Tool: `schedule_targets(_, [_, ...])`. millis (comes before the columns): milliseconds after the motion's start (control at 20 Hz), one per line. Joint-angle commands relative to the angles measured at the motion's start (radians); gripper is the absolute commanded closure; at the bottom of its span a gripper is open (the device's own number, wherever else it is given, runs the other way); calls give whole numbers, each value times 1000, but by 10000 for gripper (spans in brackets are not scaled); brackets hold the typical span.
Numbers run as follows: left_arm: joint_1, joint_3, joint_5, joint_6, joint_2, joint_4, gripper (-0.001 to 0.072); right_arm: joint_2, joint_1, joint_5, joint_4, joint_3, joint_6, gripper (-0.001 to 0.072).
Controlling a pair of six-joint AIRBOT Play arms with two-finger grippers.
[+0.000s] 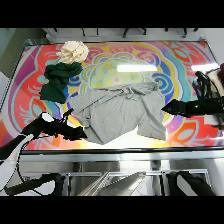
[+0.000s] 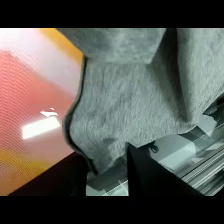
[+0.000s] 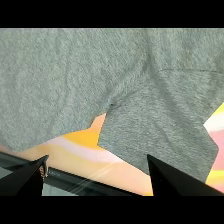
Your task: Fold the shirts.
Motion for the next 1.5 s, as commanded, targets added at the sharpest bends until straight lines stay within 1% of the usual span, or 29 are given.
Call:
schedule_targets(0, [0,-2,69,23,-13,-26,541,26,0,-1,-2,-3,0,12])
schedule_targets(50, [0,-2,73,25,-10,-26,678,26,0,-2,-8,-3,-1,12])
schedule_targets(100, [0,-2,78,38,-1,-25,697,26,0,-1,-18,-3,-1,12])
schedule_targets(200, [0,-2,93,39,54,-21,697,26,-5,1,-67,-3,0,12])
schedule_targets(350, [18,-2,73,31,204,-22,697,10,-27,-10,-249,-23,42,13])
schedule_targets(400, [27,-2,51,10,262,-22,697,-11,-57,-29,-254,-47,53,13])
schedule_targets(450, [34,-2,31,-4,317,-21,697,-41,-98,-52,-213,-79,50,13])
schedule_targets(550, [35,-2,6,-17,424,-20,697,-123,-173,-85,-89,-136,-4,13])
schedule_targets(700, [35,-2,11,-89,550,-12,697,-279,-237,-153,53,-158,-92,13])
schedule_targets(750, [35,-2,16,-114,582,-13,698,-331,-244,-192,80,-158,-100,13])
schedule_targets(850, [28,-2,17,-119,626,-18,697,-429,-242,-256,121,-158,-121,13])
schedule_targets(950, [6,-2,18,-132,654,-17,697,-525,-242,-286,209,-158,-184,13])
schedule_targets(1100, [-5,-2,18,-185,665,-16,697,-642,-242,-317,362,-157,-301,19])
schedule_targets(1150, [-4,-2,19,-198,665,-17,697,-665,-242,-314,421,-157,-343,136])
schedule_targets(1200, [-4,-2,23,-207,665,-16,697,-678,-240,-306,468,-157,-384,224])
schedule_targets(1300, [-4,-2,31,-214,665,-16,697,-686,-219,-314,499,-156,-391,226])
schedule_targets(1350, [-5,-2,37,-215,665,-17,697,-686,-208,-328,498,-156,-376,235])
schedule_targets(1400, [-4,-2,37,-218,665,-17,697,-686,-198,-335,499,-154,-366,411])
schedule_targets(1450, [-4,-2,37,-221,665,-16,698,-684,-196,-329,500,-150,-370,695])
